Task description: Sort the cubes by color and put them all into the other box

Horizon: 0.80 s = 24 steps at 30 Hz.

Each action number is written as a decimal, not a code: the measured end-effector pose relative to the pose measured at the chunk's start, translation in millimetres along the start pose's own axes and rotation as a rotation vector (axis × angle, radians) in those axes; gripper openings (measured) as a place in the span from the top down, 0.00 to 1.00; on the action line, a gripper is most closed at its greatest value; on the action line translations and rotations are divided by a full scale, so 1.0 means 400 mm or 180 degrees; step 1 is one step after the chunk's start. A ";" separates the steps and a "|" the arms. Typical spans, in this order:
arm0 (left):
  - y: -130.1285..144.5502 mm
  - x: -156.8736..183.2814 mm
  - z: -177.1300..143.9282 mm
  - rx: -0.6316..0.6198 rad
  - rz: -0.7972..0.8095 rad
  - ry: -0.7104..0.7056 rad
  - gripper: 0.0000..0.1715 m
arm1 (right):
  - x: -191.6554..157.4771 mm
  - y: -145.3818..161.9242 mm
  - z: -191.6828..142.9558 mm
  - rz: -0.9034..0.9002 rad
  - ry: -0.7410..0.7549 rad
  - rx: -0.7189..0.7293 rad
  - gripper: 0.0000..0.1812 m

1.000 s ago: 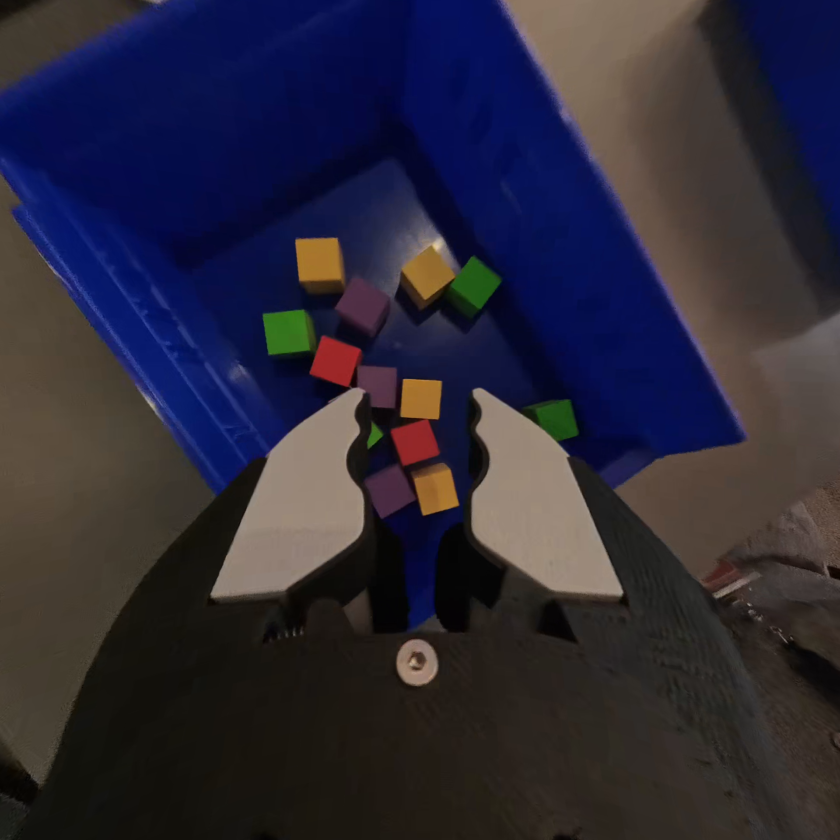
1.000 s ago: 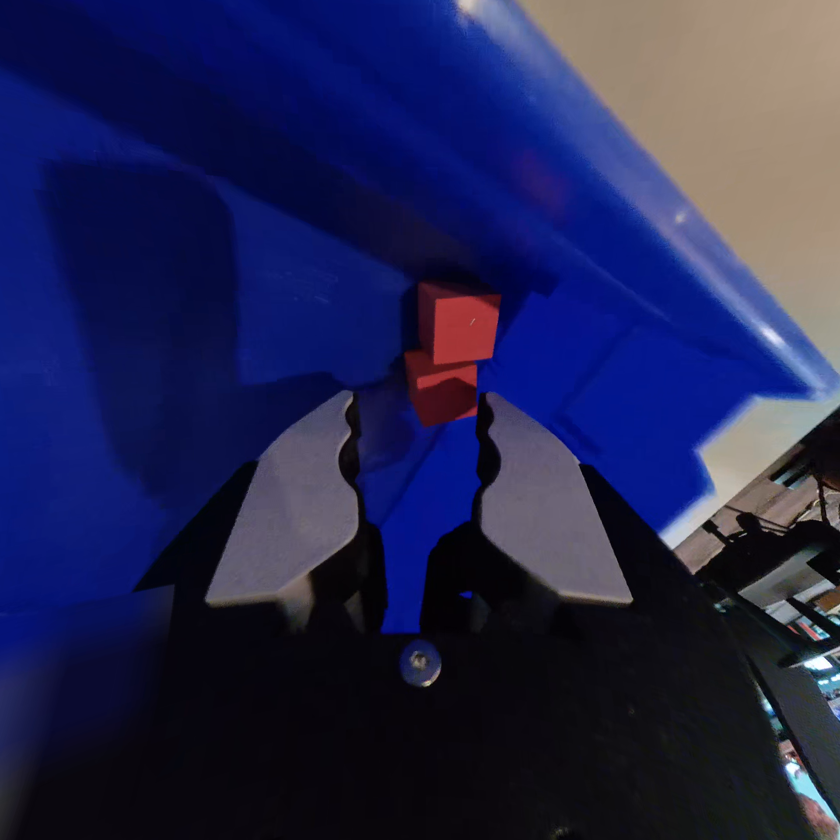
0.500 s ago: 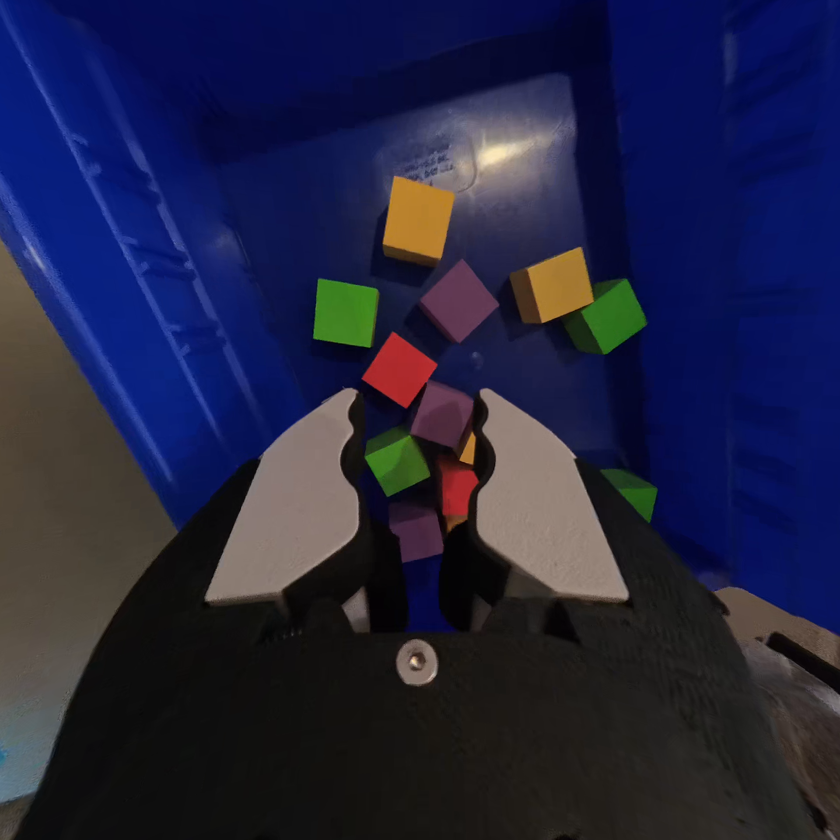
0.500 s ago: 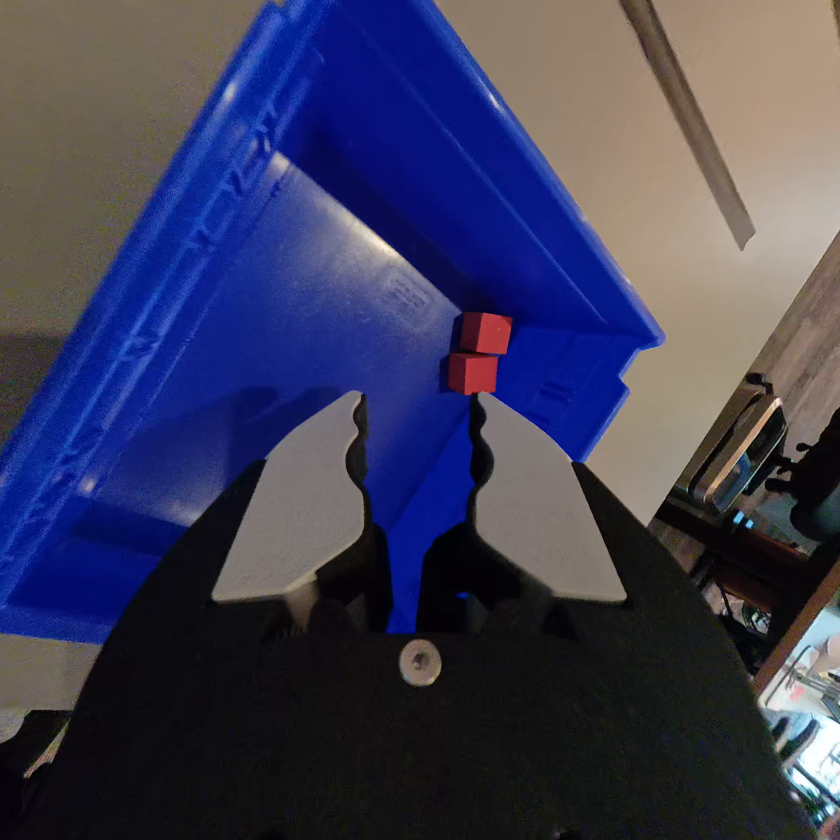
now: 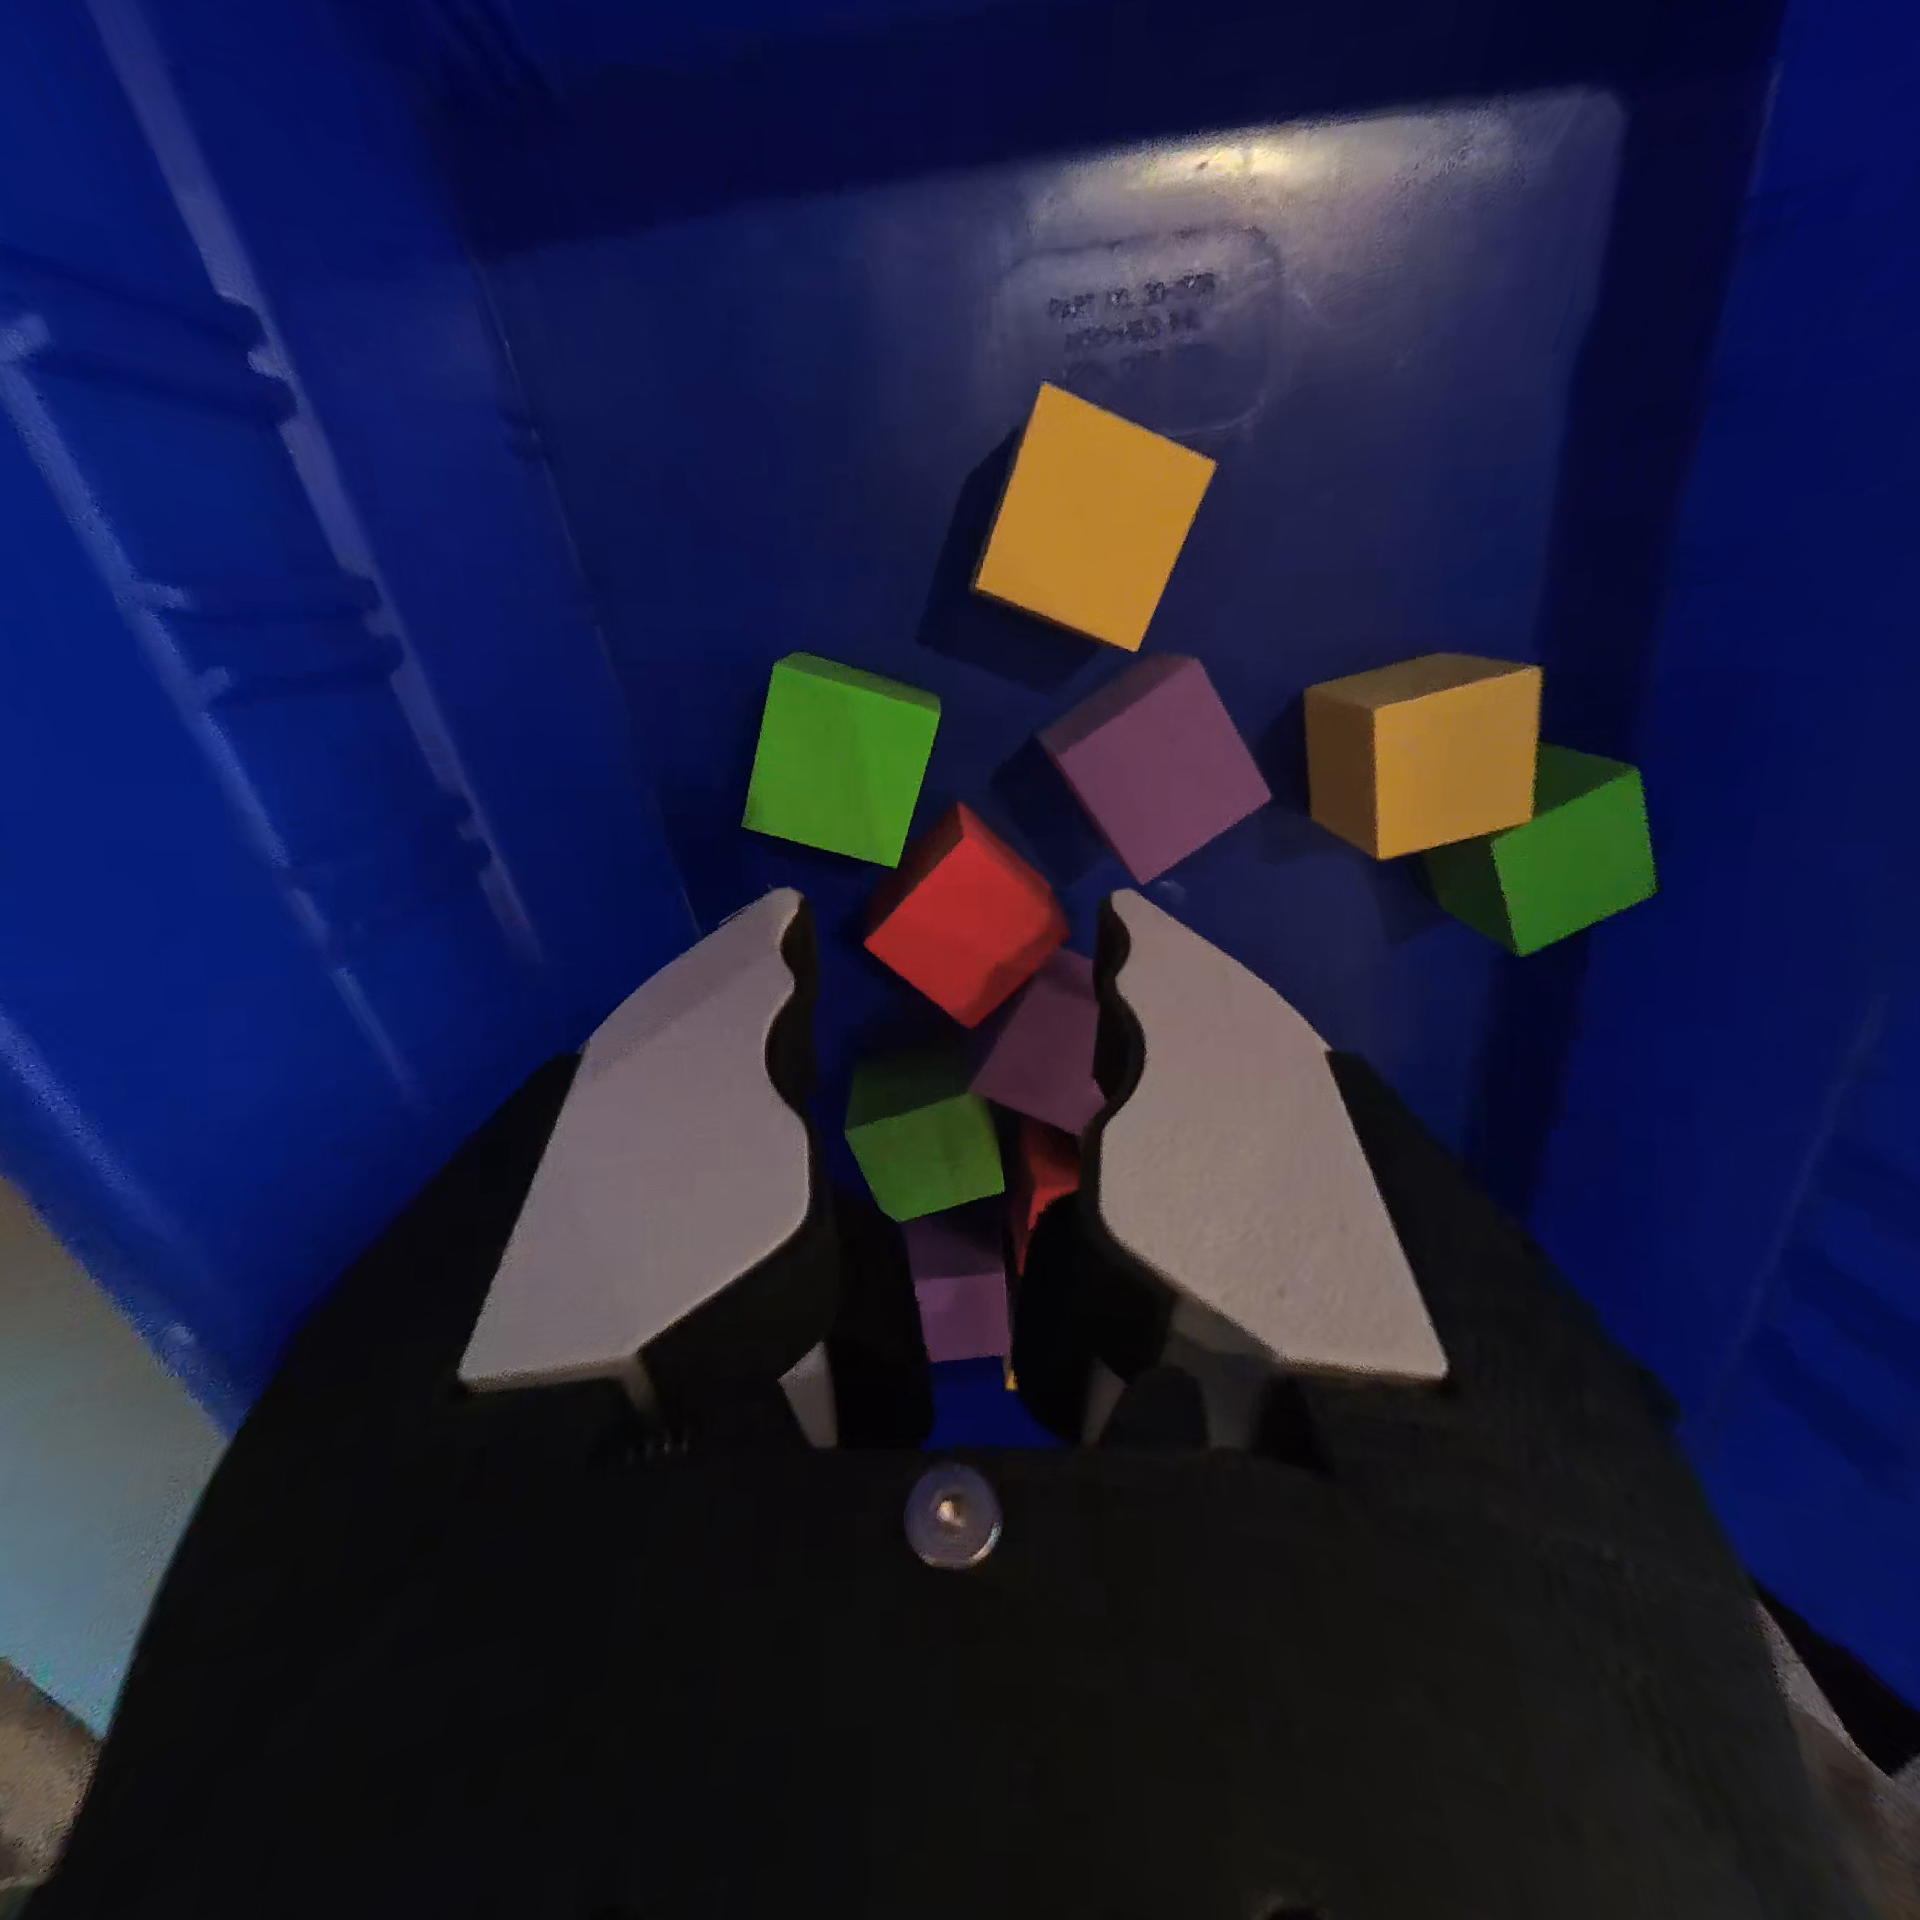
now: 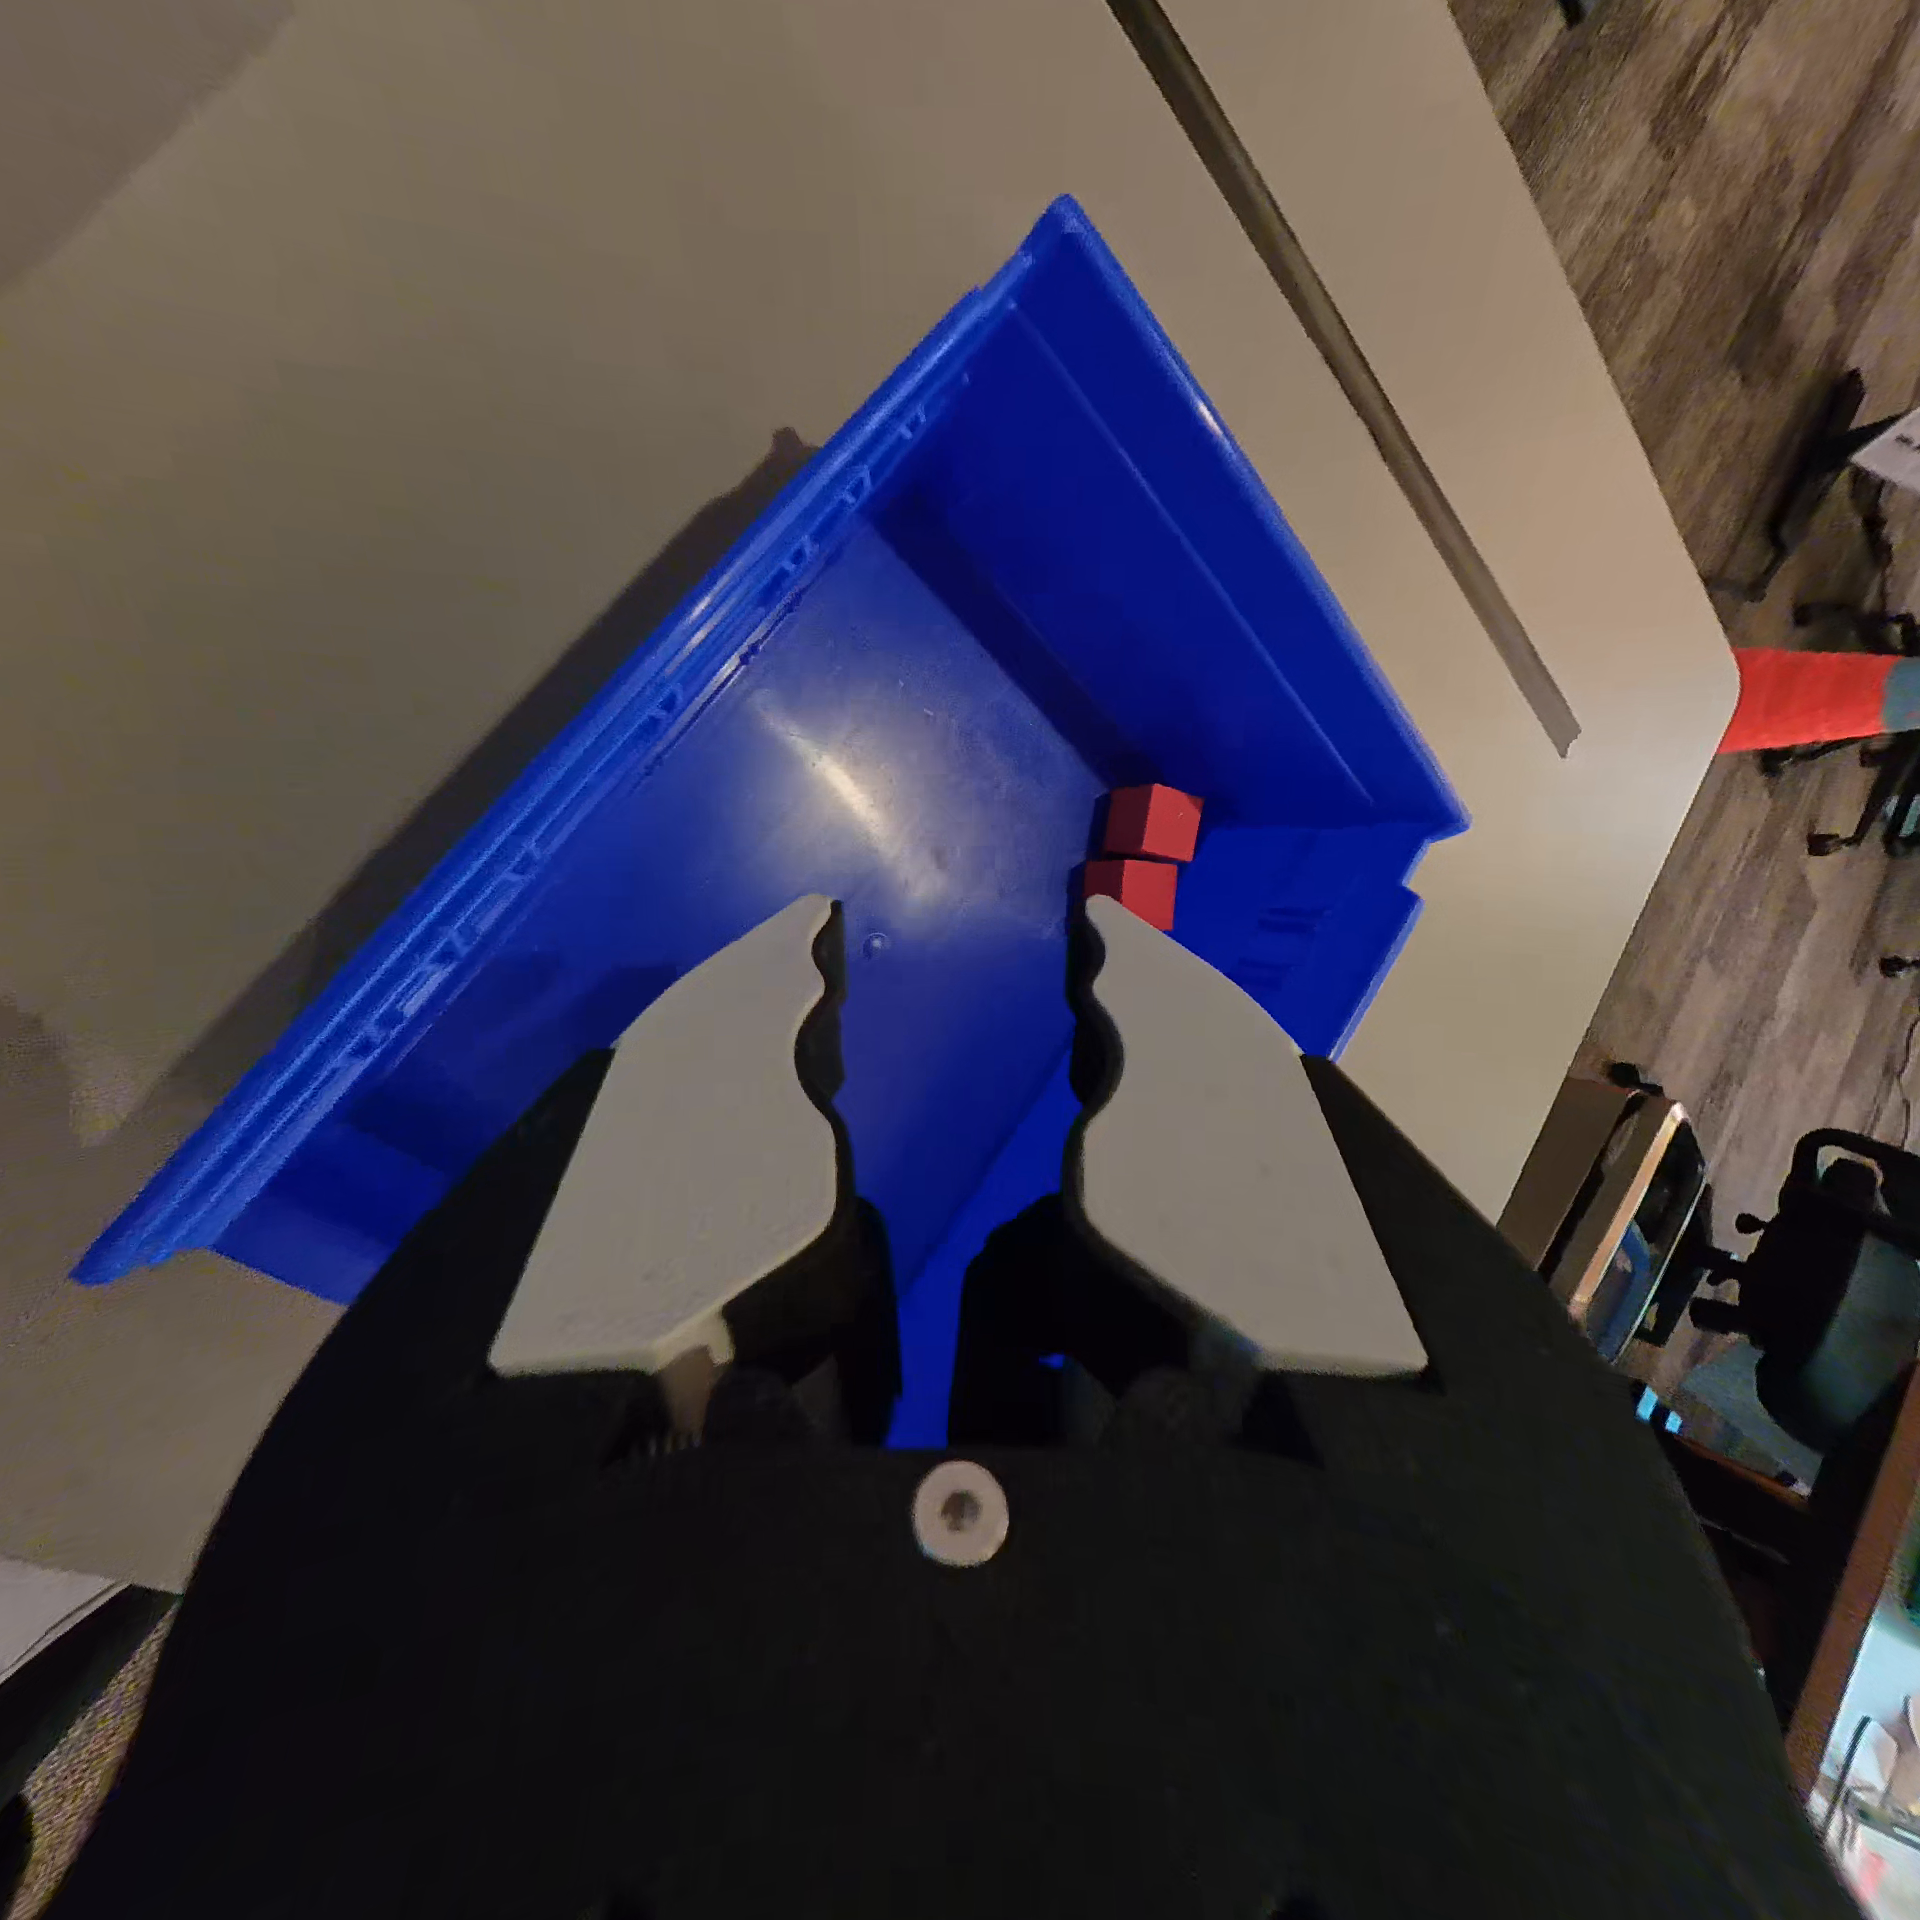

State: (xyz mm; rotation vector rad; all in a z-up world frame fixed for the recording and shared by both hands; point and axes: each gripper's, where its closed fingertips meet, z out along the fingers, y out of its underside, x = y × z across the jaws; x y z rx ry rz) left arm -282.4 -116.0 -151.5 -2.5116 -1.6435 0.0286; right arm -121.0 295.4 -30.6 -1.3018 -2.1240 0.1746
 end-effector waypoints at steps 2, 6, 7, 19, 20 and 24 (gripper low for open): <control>0.008 0.002 0.012 -0.0068 -0.0008 0.0005 0.72 | -0.004 0.000 -0.015 -0.0026 0.0028 0.0071 0.77; 0.001 -0.002 0.017 -0.0028 -0.0001 0.0012 0.77 | -0.017 -0.002 -0.043 -0.0076 0.0049 0.0167 0.78; -0.001 0.002 0.014 -0.0005 -0.0001 0.0069 0.77 | -0.025 -0.004 -0.050 -0.0087 0.0037 0.0192 0.78; 0.036 0.223 -0.305 0.1265 0.0570 0.1908 0.77 | -0.223 -0.175 -0.144 -0.0360 -0.0285 0.1564 0.75; 0.053 0.286 -0.364 0.1376 0.0705 0.2540 0.77 | -0.267 -0.202 -0.157 -0.0456 -0.0446 0.1781 0.74; 0.160 0.440 -0.533 0.1236 0.1132 0.4442 0.78 | -0.424 -0.311 -0.260 -0.0638 -0.0909 0.2709 0.72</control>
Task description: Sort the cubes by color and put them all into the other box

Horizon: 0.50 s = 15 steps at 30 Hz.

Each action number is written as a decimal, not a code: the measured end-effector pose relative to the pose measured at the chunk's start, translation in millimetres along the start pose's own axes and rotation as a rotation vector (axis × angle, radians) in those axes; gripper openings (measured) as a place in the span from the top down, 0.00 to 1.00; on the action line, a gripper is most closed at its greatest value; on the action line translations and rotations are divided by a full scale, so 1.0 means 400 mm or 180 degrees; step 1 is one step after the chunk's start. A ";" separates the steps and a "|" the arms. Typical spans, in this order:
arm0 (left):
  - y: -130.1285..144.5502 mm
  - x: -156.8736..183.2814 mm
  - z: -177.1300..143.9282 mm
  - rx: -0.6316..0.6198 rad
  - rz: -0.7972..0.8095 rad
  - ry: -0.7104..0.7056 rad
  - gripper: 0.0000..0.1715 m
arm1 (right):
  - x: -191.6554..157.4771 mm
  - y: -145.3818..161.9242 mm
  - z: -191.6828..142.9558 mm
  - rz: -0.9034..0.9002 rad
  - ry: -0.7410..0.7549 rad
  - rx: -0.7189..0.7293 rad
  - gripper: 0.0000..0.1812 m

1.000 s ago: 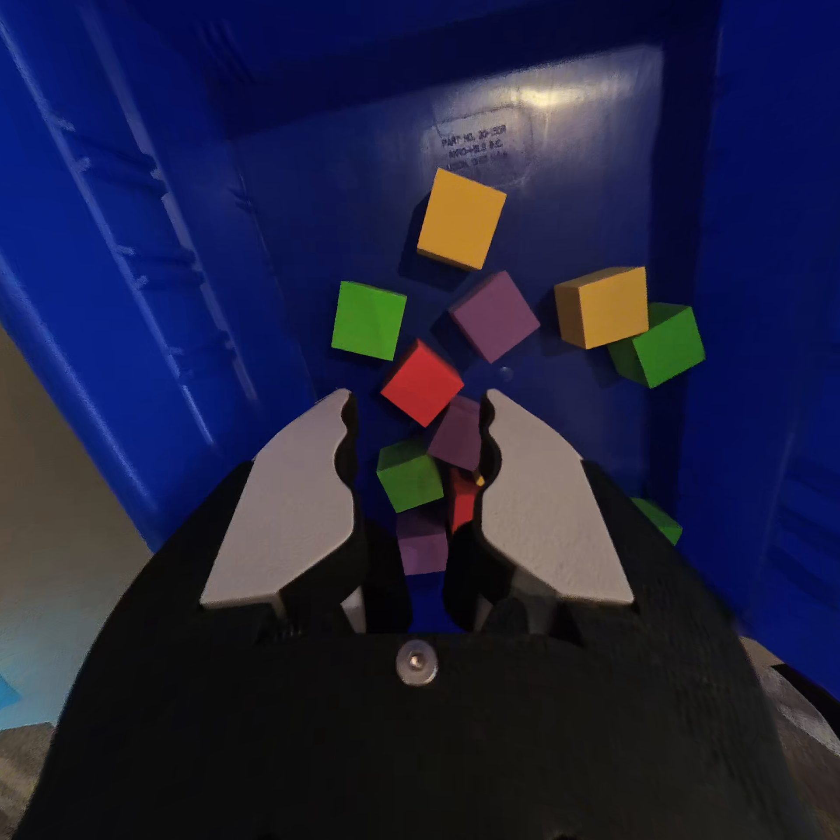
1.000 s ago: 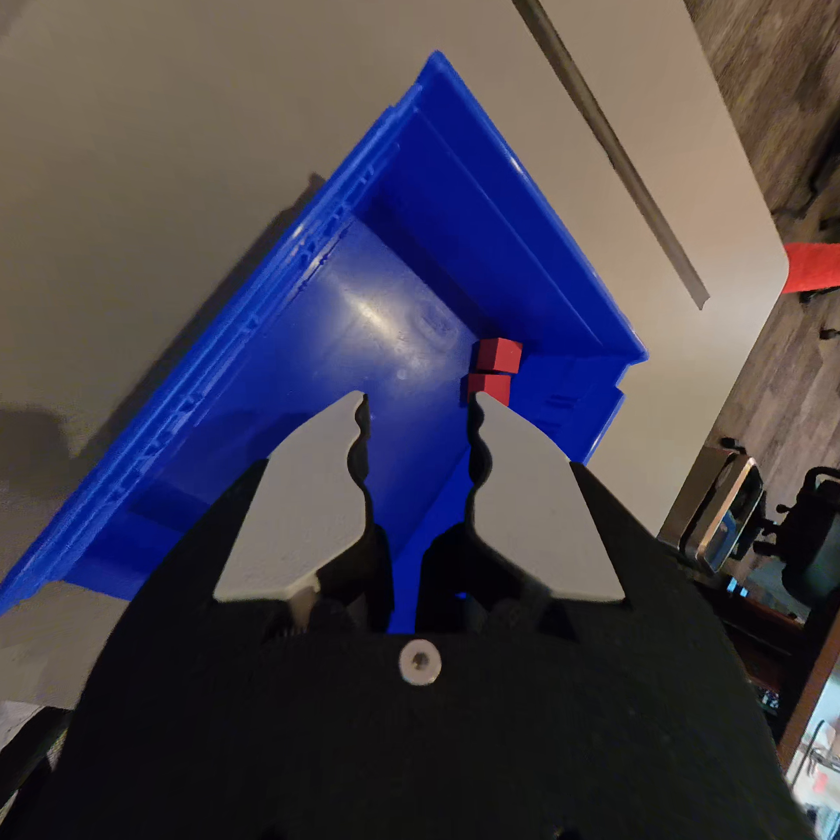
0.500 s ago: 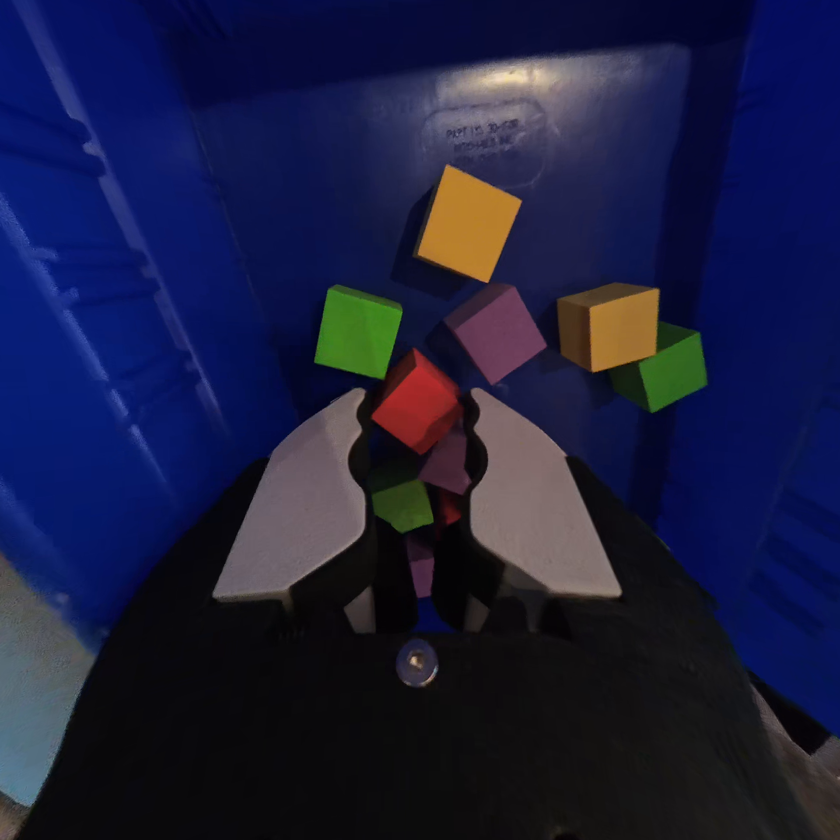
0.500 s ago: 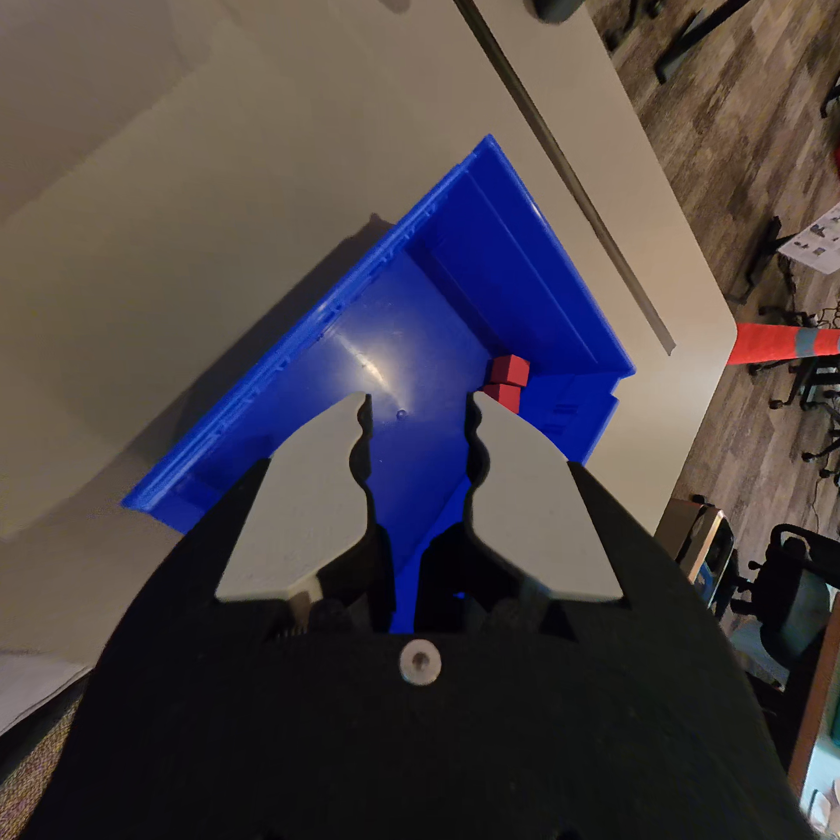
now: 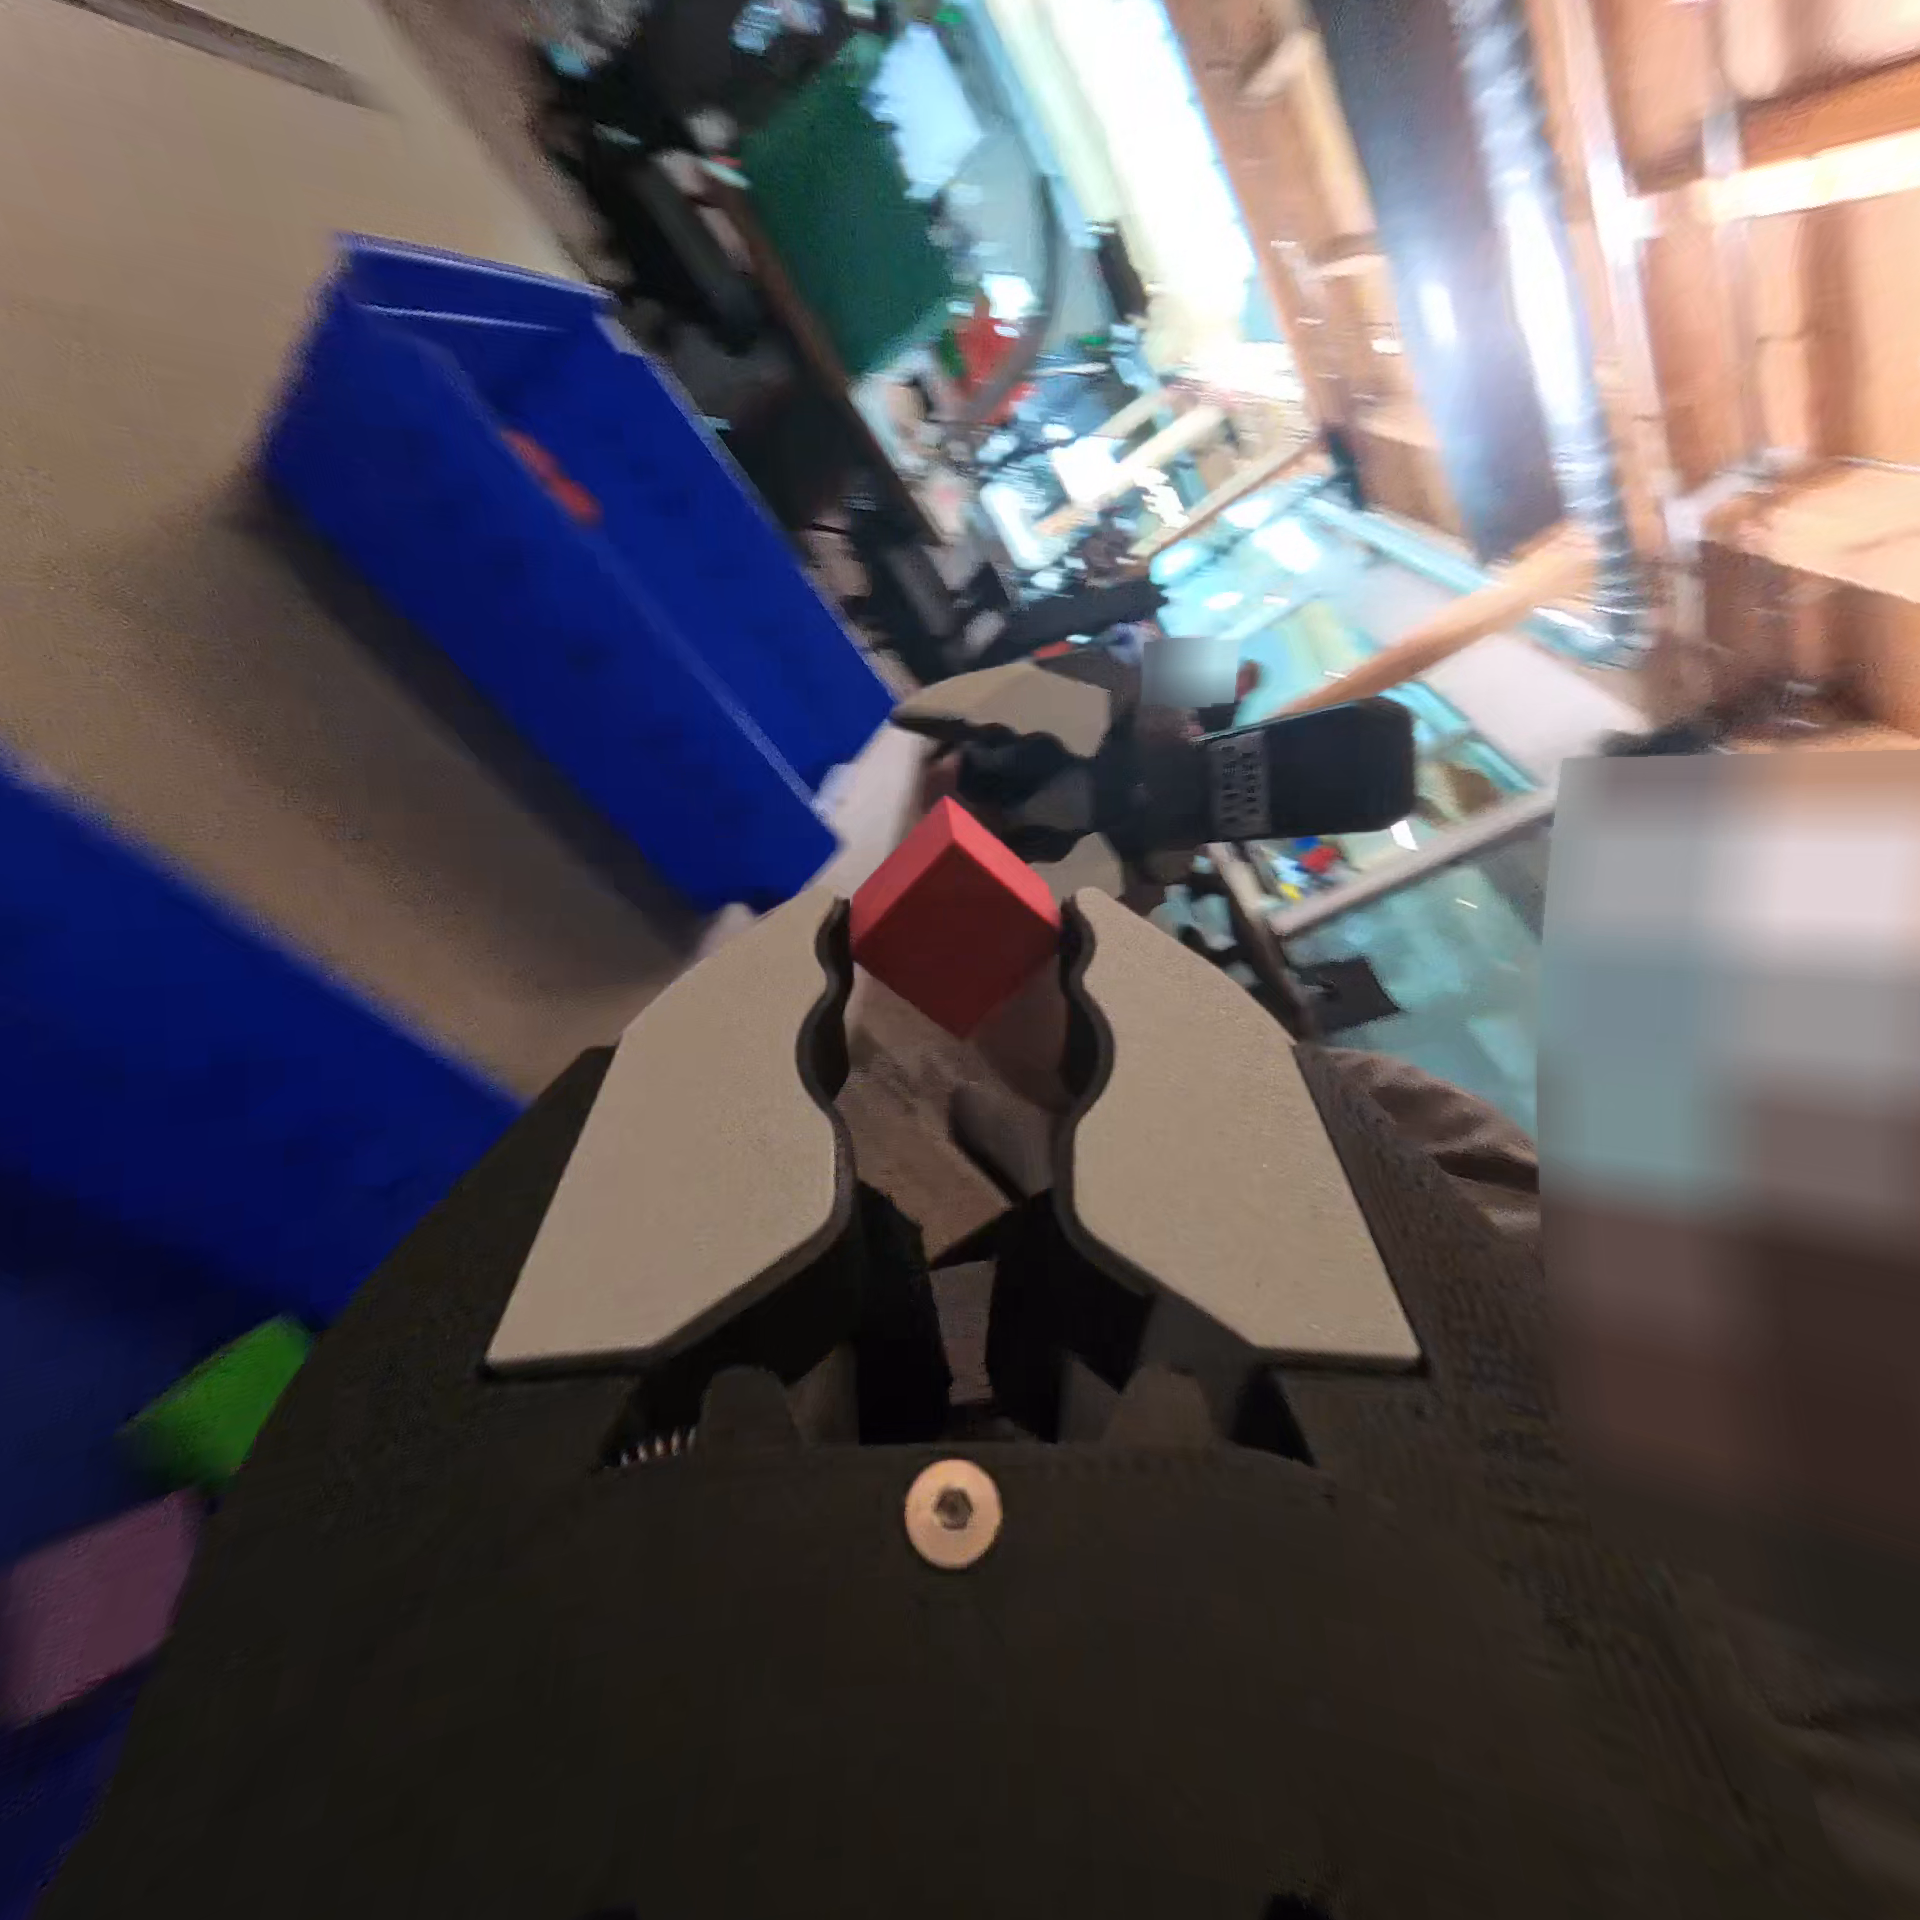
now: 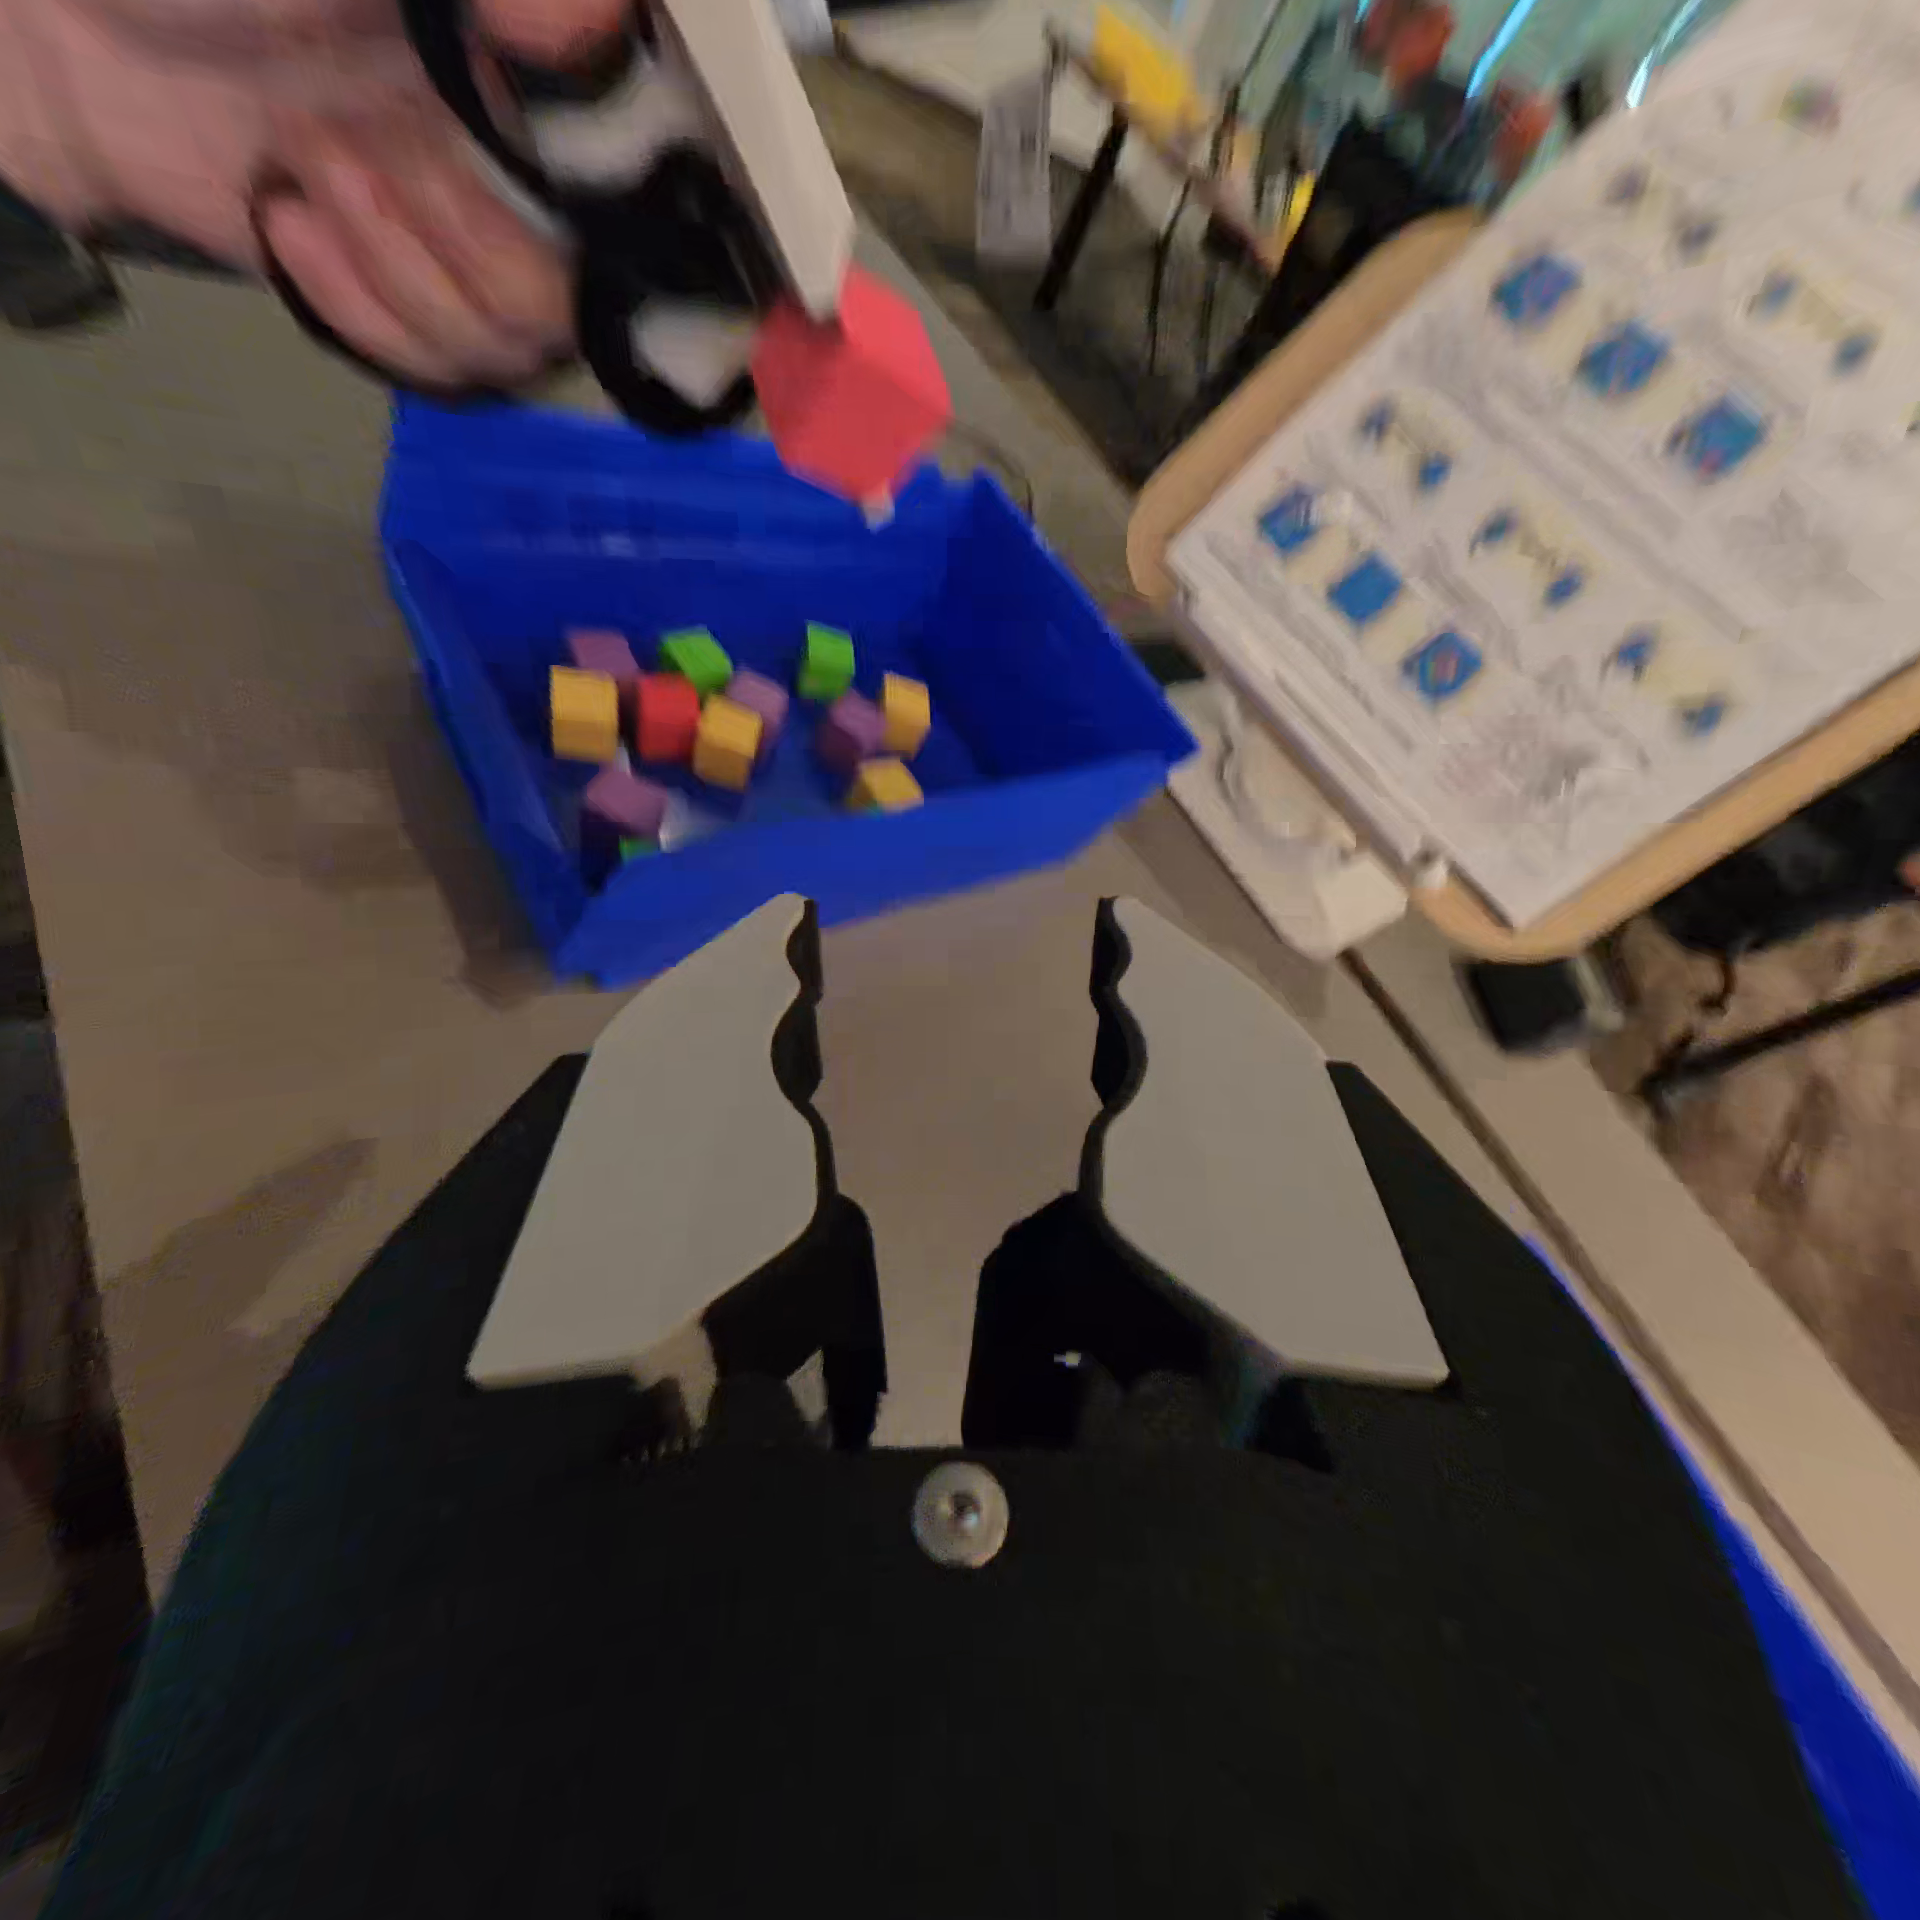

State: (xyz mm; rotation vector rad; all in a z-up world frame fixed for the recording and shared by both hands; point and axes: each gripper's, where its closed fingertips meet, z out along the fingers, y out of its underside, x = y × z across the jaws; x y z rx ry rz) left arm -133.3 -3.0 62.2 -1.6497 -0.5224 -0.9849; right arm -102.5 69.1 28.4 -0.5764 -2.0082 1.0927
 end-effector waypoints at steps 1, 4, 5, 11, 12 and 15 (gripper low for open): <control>0.010 0.020 0.017 -0.0029 -0.0006 0.0180 0.78 | -0.018 -0.035 0.009 -0.0080 0.0005 0.0158 0.72; 0.031 0.065 0.053 -0.0069 -0.0022 0.0578 0.78 | -0.051 -0.112 0.029 -0.0193 0.0017 0.0405 0.68; 0.036 0.075 0.061 -0.0079 -0.0014 0.0659 0.78 | -0.063 -0.132 0.034 -0.0154 -0.0063 0.0467 0.68; 0.066 0.111 0.085 -0.0188 0.0039 0.0901 0.78 | -0.083 -0.207 0.033 -0.0004 -0.0195 0.0764 0.69; 0.069 0.115 0.087 -0.0196 0.0047 0.0926 0.78 | -0.084 -0.211 0.033 -0.0006 -0.0197 0.0762 0.70; 0.081 0.126 0.091 -0.0246 0.0049 0.1019 0.78 | -0.086 -0.208 0.041 -0.0022 -0.0173 0.0688 0.72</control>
